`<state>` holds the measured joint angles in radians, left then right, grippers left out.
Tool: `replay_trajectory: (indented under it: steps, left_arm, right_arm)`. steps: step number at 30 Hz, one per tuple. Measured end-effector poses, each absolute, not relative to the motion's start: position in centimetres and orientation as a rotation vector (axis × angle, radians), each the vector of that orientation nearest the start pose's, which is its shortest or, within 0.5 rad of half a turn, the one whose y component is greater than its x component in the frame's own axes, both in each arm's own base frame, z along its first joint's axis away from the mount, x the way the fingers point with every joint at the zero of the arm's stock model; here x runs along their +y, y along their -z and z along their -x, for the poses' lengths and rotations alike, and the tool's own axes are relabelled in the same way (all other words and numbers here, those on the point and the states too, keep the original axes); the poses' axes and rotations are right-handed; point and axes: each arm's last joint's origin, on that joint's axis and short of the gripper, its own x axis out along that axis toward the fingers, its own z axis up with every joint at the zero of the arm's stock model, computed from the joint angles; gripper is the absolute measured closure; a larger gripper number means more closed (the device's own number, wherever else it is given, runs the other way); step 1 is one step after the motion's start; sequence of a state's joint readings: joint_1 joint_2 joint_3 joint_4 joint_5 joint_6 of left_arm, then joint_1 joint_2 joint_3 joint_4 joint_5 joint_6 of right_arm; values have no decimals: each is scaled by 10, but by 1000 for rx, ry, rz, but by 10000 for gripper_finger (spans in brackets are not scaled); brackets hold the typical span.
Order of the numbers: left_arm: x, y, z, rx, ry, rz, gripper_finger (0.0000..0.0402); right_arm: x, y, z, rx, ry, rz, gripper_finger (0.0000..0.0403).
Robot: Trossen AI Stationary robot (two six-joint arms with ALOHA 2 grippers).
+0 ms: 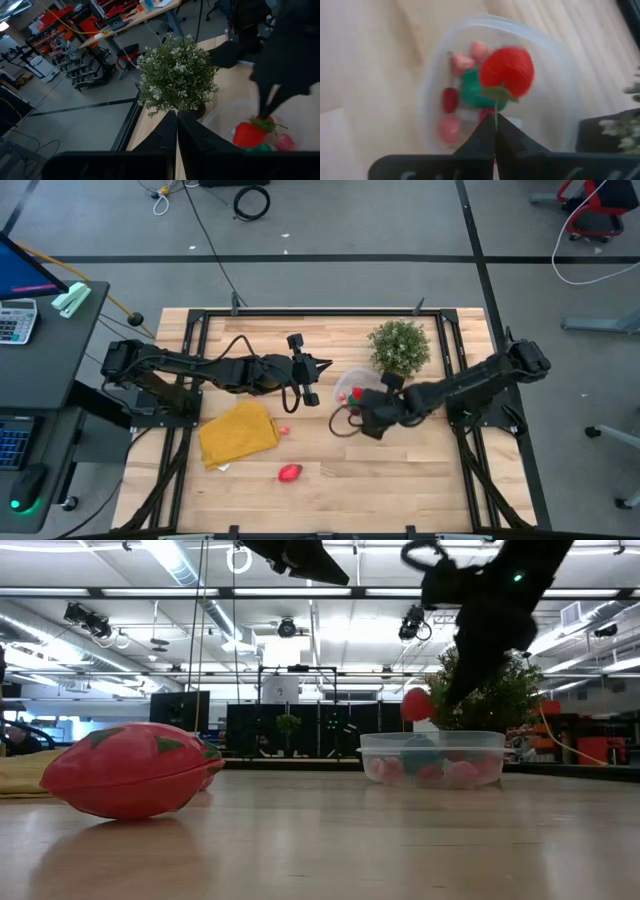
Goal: Pick and placing Produce into tupperware
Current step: Put the strawberry into the transparent bin
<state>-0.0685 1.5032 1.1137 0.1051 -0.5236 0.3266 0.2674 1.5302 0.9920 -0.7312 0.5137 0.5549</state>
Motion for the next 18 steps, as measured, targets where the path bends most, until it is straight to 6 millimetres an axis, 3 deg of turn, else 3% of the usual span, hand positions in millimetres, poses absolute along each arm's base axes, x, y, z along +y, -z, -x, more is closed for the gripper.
replay_trajectory:
  steps: [9, 18]
  left_arm:
    - [-9, -303, -341, 348, -404, -405, 375]
    - [-9, -303, -341, 349, -403, -406, 387]
  right_arm:
    - [17, -202, -275, 1151, 593, -134, 397]
    - [6, -201, -275, 1185, 554, -157, 382]
